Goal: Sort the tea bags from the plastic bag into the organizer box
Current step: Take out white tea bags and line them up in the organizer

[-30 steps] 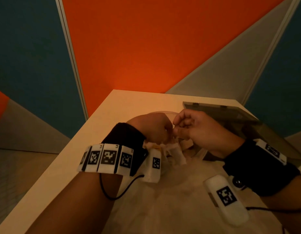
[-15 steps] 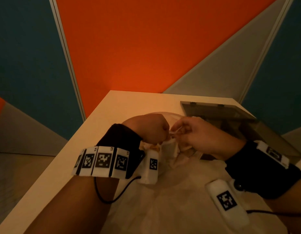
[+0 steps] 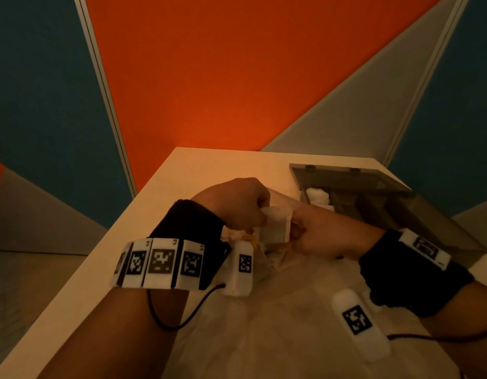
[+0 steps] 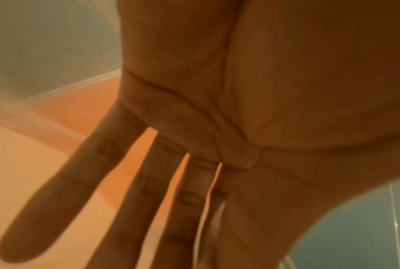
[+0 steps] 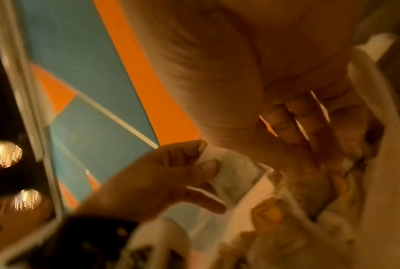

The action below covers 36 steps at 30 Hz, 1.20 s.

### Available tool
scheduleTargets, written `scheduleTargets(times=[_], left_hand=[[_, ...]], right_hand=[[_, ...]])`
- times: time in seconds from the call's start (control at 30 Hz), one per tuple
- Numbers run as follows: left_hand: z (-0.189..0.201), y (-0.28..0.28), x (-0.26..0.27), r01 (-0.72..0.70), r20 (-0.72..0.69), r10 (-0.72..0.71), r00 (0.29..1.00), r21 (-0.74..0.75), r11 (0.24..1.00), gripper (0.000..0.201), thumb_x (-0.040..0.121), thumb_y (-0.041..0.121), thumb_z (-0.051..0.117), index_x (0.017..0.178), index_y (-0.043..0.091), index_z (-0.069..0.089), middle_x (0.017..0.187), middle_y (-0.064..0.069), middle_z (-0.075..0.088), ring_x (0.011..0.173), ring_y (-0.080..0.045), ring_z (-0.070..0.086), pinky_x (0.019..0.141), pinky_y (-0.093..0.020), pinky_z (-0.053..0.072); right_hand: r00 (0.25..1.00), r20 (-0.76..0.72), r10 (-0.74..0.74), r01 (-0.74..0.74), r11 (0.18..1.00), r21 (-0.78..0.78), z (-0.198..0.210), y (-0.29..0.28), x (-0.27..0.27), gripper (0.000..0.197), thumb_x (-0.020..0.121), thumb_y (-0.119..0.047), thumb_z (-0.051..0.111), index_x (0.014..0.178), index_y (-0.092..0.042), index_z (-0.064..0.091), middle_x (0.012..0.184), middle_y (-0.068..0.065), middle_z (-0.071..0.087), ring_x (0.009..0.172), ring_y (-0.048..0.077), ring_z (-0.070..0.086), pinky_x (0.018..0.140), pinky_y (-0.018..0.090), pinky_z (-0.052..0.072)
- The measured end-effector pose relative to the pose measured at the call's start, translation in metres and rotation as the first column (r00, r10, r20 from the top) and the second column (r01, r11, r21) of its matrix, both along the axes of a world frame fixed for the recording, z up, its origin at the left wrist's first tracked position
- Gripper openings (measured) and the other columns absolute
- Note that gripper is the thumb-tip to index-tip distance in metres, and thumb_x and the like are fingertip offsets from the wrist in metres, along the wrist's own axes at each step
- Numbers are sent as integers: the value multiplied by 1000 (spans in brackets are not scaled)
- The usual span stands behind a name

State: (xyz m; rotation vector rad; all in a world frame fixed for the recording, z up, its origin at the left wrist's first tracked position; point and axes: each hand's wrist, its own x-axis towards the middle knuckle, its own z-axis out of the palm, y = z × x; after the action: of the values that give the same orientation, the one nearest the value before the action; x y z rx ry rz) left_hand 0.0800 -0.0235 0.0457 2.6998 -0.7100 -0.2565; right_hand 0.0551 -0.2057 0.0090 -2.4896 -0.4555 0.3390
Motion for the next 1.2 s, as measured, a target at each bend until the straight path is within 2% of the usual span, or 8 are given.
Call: scheduleTargets(times=[0.13, 0.27, 0.53, 0.67, 0.9, 1.0, 1.1, 1.2], left_hand=[[-1, -1, -1, -12, 6, 12, 1000, 51, 999, 14, 88, 21, 63, 74, 24, 59, 76, 5, 67, 67, -8, 60, 60, -24, 43], [-1, 0, -1, -29, 45, 25, 999, 71, 997, 12, 85, 19, 64, 79, 24, 55, 79, 9, 57, 71, -10, 54, 57, -25, 38], [-2, 1, 0, -45, 52, 42, 998, 67, 997, 20, 85, 15, 62, 103, 21, 66, 102, 4, 58, 90, -15, 53, 73, -28, 41], [1, -1, -2, -41, 33, 38, 999, 84, 996, 5, 91, 22, 57, 92, 23, 62, 95, 1, 58, 83, -16, 52, 66, -26, 37], [4, -3, -4, -38, 37, 34, 999, 113, 993, 22, 98, 26, 48, 101, 15, 67, 94, 0, 53, 85, -17, 49, 68, -25, 34], [4, -3, -4, -44, 36, 40, 999, 104, 994, 24, 98, 25, 48, 103, 13, 68, 93, 0, 53, 84, -17, 49, 69, -25, 34], [4, -2, -4, -51, 42, 47, 998, 99, 994, 23, 98, 24, 49, 101, 12, 68, 91, -2, 54, 82, -18, 49, 67, -25, 33], [2, -1, -3, -59, 49, 54, 997, 102, 993, 24, 98, 23, 50, 102, 9, 69, 97, -6, 60, 83, -20, 50, 69, -24, 34]], right_hand=[[989, 92, 119, -96, 970, -225, -19, 8, -5, 16, 87, -16, 65, 97, -28, 64, 91, -11, 62, 87, 11, 59, 80, 27, 51], [986, 62, 152, -117, 918, -380, -35, 13, -9, 51, 77, -26, 75, 126, -28, 58, 121, -3, 62, 106, 18, 58, 93, 34, 50], [986, 161, 53, 9, 932, -363, -52, 6, 1, 28, 98, -16, 52, 124, -12, 61, 126, 3, 58, 115, 21, 55, 106, 38, 42], [976, 208, 62, 10, 945, -328, -54, 6, 0, 23, 91, -25, 56, 109, -16, 67, 110, 4, 66, 100, 21, 62, 94, 38, 51], [983, 180, 39, -16, 992, -127, -44, 12, -10, 41, 92, -28, 63, 130, -16, 53, 129, 5, 59, 117, 22, 56, 106, 41, 44], [984, 169, -61, 109, 949, -294, -42, 14, -11, 46, 92, -14, 59, 135, -9, 44, 125, 13, 58, 112, 29, 57, 98, 39, 47], [963, 260, -65, 128, 964, -235, -45, 11, -10, 17, 92, -11, 57, 107, -18, 55, 109, 3, 59, 100, 19, 58, 90, 25, 45], [979, 177, -101, 120, 988, -101, -30, 12, -15, 25, 94, -8, 56, 76, -25, 52, 77, -15, 47, 70, -1, 47, 65, 5, 38]])
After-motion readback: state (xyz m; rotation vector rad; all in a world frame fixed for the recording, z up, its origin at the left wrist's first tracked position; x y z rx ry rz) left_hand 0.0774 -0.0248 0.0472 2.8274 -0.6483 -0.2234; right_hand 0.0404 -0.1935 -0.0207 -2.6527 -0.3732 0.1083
